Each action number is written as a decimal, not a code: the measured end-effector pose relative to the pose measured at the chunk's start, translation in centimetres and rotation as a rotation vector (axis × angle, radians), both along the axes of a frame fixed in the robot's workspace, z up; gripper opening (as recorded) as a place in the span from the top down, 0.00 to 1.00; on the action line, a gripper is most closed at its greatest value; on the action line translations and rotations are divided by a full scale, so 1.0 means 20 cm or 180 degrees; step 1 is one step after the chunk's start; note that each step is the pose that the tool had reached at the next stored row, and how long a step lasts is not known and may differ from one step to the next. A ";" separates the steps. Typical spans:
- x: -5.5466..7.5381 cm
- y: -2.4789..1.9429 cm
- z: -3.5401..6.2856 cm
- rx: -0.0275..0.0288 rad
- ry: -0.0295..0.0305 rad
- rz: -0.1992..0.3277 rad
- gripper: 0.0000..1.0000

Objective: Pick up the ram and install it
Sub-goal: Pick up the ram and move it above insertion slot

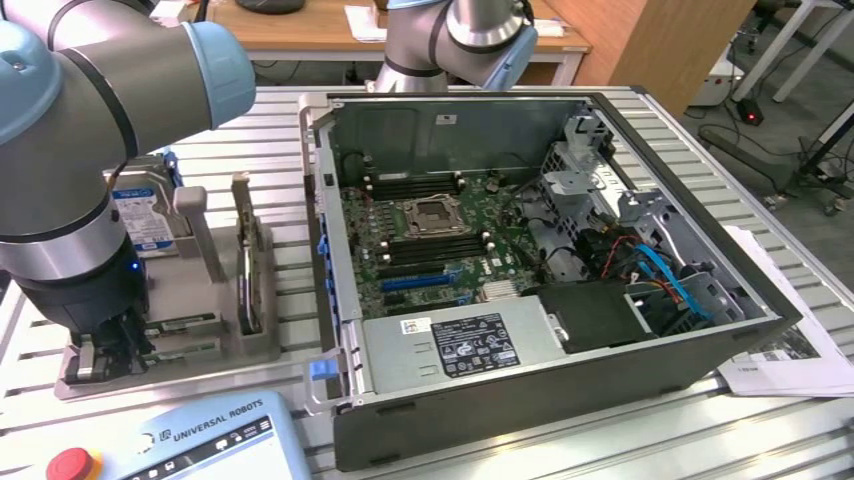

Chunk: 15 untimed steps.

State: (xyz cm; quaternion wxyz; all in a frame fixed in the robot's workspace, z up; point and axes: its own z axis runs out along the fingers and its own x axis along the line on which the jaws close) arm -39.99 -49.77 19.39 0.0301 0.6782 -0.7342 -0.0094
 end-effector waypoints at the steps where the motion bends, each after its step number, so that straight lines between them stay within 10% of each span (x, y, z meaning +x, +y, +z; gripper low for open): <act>1: 0.00 0.000 0.000 0.0000 0.0000 0.0000 0.73; 15: 0.00 0.000 0.000 0.0000 0.0000 0.0000 0.83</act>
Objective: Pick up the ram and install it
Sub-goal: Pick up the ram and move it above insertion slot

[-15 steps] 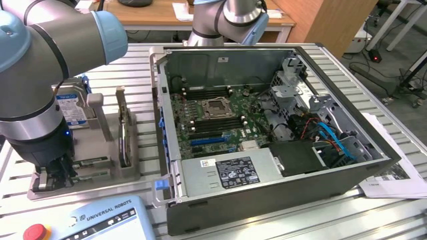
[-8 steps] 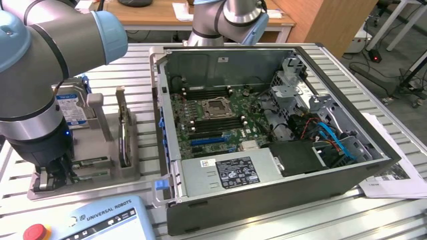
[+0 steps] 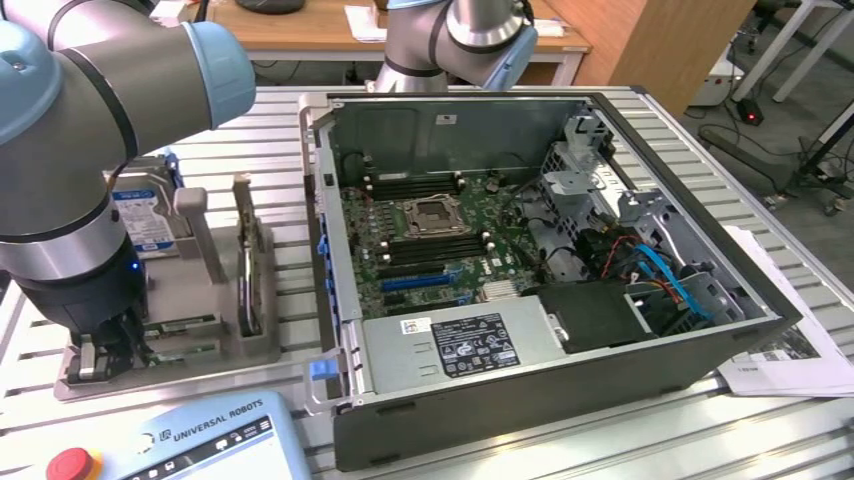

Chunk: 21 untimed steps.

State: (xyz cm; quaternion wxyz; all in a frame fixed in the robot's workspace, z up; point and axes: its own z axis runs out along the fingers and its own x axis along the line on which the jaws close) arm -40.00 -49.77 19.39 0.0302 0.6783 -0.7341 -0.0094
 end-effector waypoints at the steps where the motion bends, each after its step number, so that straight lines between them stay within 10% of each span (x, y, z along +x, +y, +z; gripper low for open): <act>1: 0.00 0.000 0.000 0.0000 0.0000 0.0000 0.87; 21: 0.00 0.000 0.009 0.0000 0.0000 0.0000 0.87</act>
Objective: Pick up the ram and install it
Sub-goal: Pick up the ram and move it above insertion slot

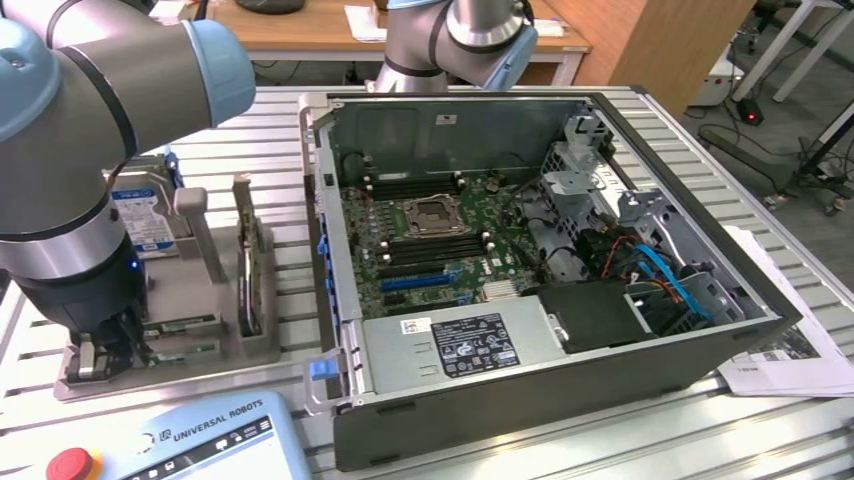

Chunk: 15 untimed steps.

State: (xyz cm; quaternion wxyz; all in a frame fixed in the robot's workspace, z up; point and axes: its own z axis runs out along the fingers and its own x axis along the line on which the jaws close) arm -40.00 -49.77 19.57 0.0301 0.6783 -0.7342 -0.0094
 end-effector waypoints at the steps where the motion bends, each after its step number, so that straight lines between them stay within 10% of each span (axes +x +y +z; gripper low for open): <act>1: 0.00 0.000 0.005 0.0000 0.0001 0.0000 0.87; 15: 0.00 0.000 0.031 0.0000 0.0000 0.0000 0.87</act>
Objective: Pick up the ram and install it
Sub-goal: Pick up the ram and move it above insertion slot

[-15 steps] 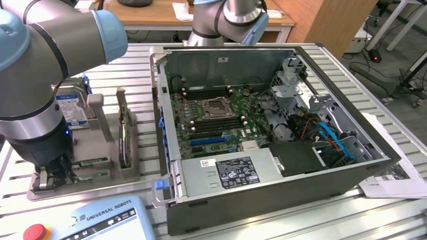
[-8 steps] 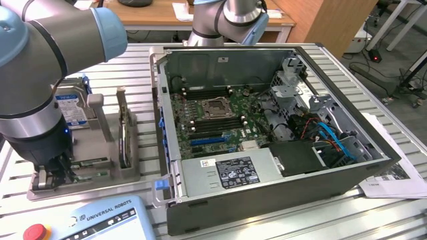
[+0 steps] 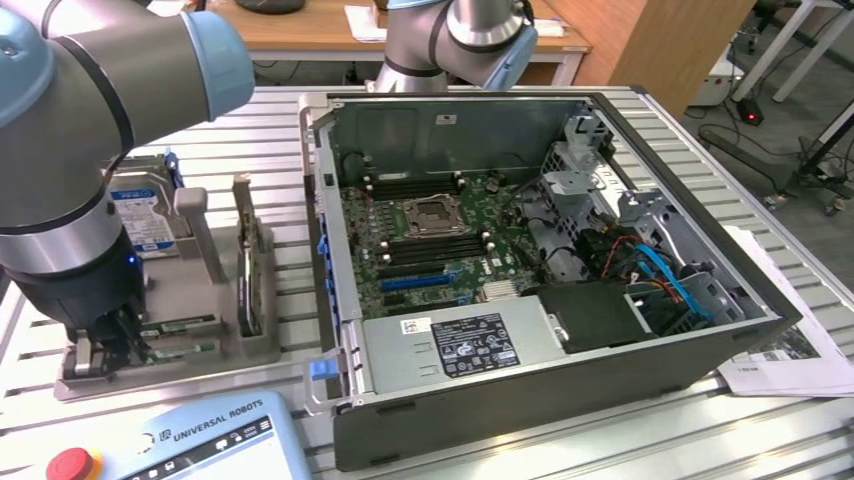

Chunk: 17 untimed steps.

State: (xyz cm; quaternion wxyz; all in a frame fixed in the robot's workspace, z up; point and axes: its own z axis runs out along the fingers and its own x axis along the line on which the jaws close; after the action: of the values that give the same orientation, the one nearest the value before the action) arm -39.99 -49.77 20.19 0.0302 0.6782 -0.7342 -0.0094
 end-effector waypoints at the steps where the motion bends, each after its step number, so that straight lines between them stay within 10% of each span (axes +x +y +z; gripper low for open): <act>1: 0.00 0.000 0.002 0.0000 0.0000 0.0000 0.87; 17: 0.00 0.000 0.058 0.0000 0.0000 0.0000 0.87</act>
State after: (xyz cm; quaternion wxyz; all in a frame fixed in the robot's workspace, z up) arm -39.99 -49.78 21.36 0.0302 0.6783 -0.7341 -0.0094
